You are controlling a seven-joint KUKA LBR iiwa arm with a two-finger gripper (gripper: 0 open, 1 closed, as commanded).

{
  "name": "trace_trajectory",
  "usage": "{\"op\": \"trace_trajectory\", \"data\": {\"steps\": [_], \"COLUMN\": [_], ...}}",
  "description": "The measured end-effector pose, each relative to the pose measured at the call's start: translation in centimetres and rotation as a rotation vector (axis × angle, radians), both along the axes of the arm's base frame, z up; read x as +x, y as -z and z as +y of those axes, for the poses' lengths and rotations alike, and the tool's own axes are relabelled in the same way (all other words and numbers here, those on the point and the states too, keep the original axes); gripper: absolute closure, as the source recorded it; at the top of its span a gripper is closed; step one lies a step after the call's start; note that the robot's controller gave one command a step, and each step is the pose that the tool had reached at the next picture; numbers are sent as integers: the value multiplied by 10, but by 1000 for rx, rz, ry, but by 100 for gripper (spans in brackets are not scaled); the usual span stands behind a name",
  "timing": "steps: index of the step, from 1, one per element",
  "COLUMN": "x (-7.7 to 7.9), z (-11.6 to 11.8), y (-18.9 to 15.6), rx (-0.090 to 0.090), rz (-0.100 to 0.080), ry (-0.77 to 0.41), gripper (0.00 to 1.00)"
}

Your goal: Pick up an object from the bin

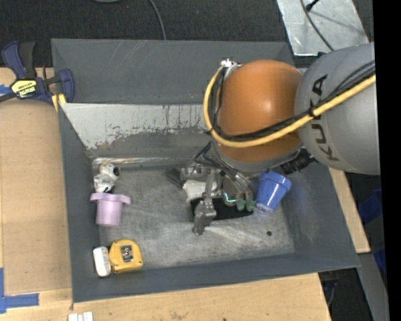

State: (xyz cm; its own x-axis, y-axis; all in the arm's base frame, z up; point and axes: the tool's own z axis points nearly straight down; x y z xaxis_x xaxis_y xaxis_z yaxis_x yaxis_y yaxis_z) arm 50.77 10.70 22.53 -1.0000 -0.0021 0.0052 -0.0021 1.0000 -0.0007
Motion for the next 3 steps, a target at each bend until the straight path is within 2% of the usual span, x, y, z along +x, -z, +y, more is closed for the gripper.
{"op": "trace_trajectory", "data": {"steps": [1,2,3], "x": [2,23,20], "z": [0,-26,-45], "y": [-4,35,95], "rx": [2,3,1], "rz": [-8,-15,-12], "ry": [2,-58,-82], "gripper": [0,0,0]}}
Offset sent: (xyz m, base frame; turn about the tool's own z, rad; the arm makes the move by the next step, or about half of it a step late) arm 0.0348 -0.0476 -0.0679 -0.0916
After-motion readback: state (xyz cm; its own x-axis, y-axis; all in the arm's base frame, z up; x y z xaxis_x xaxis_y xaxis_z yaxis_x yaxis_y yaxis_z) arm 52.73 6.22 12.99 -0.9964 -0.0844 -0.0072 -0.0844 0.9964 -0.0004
